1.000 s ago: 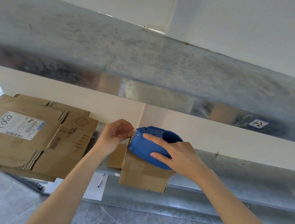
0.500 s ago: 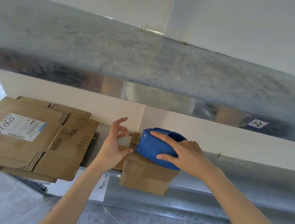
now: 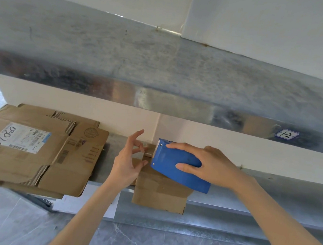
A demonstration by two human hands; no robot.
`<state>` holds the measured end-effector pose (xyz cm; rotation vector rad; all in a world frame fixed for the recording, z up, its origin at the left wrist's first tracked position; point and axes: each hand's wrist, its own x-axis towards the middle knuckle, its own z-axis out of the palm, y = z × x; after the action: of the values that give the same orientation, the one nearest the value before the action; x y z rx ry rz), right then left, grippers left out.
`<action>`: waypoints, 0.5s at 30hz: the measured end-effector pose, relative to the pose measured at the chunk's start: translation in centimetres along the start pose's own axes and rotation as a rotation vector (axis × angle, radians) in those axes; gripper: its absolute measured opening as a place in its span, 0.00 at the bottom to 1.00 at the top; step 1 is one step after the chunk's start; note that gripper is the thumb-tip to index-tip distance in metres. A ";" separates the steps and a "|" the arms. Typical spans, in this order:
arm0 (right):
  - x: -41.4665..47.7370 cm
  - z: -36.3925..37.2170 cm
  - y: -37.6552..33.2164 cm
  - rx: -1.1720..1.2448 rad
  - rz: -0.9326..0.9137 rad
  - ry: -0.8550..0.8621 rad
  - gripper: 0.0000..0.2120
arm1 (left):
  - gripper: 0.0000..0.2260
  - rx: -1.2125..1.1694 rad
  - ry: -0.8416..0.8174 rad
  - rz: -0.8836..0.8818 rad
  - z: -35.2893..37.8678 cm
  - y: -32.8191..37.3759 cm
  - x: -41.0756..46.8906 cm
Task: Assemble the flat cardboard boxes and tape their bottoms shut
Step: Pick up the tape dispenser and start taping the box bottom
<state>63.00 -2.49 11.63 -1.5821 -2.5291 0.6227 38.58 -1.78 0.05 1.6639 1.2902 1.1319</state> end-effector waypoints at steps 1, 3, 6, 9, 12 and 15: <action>0.2 -0.2 0.0 0.016 0.009 -0.015 0.22 | 0.42 -0.010 0.005 -0.005 0.0 -0.1 0.0; 0.6 -0.3 0.0 0.056 0.032 -0.052 0.22 | 0.41 -0.039 0.023 -0.028 0.1 -0.4 -0.1; 1.2 0.0 0.0 0.171 0.069 -0.107 0.22 | 0.39 -0.090 0.034 -0.041 0.3 -0.7 0.0; 1.5 0.1 -0.1 0.203 0.085 -0.129 0.22 | 0.39 -0.112 0.058 -0.032 0.6 -0.8 0.0; 1.8 -0.1 -0.1 0.199 0.100 -0.138 0.22 | 0.38 -0.105 0.080 -0.030 0.7 -0.9 -0.2; 2.3 -0.2 -0.5 0.135 0.106 -0.171 0.22 | 0.37 -0.103 0.104 -0.056 0.8 -0.8 -0.3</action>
<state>61.61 -0.64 11.66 -1.6898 -2.4686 0.9594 39.02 -1.93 -0.98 1.5022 1.3125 1.2433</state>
